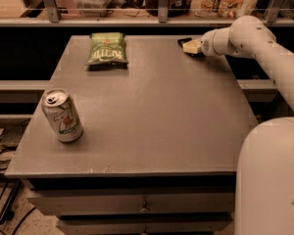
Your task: Move rxbar chocolate near 7up can
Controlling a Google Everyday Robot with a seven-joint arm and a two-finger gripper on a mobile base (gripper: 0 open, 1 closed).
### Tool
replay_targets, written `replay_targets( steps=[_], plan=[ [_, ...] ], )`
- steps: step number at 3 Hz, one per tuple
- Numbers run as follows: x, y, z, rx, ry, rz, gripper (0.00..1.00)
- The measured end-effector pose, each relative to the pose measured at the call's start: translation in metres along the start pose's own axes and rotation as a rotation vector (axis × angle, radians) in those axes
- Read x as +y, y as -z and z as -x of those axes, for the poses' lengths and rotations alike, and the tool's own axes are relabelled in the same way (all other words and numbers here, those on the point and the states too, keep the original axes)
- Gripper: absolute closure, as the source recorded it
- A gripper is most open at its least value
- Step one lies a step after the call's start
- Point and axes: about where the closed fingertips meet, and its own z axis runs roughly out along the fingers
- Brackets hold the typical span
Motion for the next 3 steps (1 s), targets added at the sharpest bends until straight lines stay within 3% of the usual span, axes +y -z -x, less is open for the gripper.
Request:
replay_targets(
  steps=[1,3],
  plan=[
    [0.0,0.0004,0.0007,0.0,0.0,0.0,1.0],
    [0.0001,0.0004,0.0008,0.0,0.0,0.0,1.0]
  ],
)
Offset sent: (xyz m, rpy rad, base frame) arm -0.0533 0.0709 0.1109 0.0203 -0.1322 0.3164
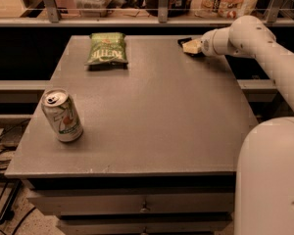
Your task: Move rxbar chocolate near 7up can
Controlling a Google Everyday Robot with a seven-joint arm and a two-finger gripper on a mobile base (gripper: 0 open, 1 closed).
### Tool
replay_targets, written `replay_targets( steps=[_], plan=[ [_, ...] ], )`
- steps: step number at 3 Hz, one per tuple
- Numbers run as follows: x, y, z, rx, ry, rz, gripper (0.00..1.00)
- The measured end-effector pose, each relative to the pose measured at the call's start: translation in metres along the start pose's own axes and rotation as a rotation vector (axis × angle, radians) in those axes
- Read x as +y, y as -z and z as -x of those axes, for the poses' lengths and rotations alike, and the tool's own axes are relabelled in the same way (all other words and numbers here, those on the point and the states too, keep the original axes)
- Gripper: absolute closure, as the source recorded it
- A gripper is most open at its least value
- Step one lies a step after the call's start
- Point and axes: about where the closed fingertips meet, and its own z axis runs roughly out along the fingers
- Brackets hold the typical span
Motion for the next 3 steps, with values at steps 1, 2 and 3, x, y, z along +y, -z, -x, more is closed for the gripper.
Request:
replay_targets(
  steps=[1,2,3],
  plan=[
    [0.001,0.001,0.001,-0.002,0.002,0.002,1.0],
    [0.019,0.02,0.03,-0.054,0.059,0.053,1.0],
    [0.069,0.085,0.107,-0.219,0.185,0.179,1.0]
  ],
)
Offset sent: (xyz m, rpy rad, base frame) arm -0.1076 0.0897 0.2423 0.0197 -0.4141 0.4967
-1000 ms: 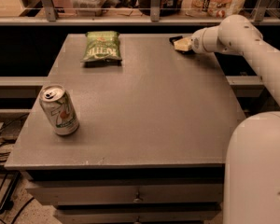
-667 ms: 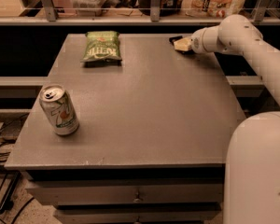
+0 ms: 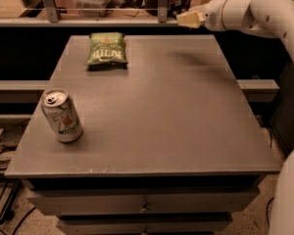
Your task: Move rxbar chocolate near 7up can
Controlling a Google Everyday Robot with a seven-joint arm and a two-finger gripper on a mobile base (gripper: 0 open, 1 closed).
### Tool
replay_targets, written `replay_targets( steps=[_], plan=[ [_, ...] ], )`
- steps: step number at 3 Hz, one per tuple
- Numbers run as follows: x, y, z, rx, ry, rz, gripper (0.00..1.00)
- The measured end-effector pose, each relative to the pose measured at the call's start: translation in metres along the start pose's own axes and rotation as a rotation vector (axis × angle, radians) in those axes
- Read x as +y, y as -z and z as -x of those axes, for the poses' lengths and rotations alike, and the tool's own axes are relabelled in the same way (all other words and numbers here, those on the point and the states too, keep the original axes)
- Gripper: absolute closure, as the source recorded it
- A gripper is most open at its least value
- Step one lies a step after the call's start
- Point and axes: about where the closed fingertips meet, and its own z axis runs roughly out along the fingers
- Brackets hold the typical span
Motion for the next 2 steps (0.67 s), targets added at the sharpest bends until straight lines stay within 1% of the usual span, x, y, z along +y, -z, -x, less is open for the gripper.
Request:
replay_targets(
  steps=[1,2],
  plan=[
    [0.0311,0.0176,0.046,-0.1,0.04,0.145,1.0],
    [0.0312,0.0171,0.0459,-0.1,0.04,0.145,1.0]
  ],
)
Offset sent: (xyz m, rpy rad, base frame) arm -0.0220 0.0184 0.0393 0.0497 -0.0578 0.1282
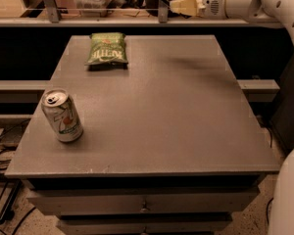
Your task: Move rxbar chocolate near 7up can
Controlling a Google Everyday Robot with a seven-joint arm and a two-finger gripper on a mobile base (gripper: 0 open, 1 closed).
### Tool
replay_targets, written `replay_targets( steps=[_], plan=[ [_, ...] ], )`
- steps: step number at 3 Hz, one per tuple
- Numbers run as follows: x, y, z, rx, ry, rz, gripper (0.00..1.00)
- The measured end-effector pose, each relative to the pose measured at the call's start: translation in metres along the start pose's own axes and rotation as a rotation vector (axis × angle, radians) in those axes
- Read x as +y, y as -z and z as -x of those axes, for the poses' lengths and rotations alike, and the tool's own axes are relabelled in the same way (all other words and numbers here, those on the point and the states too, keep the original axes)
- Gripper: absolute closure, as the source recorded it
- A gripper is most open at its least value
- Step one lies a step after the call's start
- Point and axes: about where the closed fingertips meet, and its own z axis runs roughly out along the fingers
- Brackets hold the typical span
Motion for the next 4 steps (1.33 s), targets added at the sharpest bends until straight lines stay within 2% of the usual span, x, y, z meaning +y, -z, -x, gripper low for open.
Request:
replay_targets(
  steps=[1,2,3,4],
  plan=[
    [0.034,-0.012,-0.013,0.086,0.046,0.096,1.0],
    [0.081,-0.018,-0.024,0.154,0.112,0.215,1.0],
    [0.134,-0.013,-0.031,0.185,0.164,0.33,1.0],
    [0.206,-0.001,-0.041,0.166,0.154,0.438,1.0]
  ],
)
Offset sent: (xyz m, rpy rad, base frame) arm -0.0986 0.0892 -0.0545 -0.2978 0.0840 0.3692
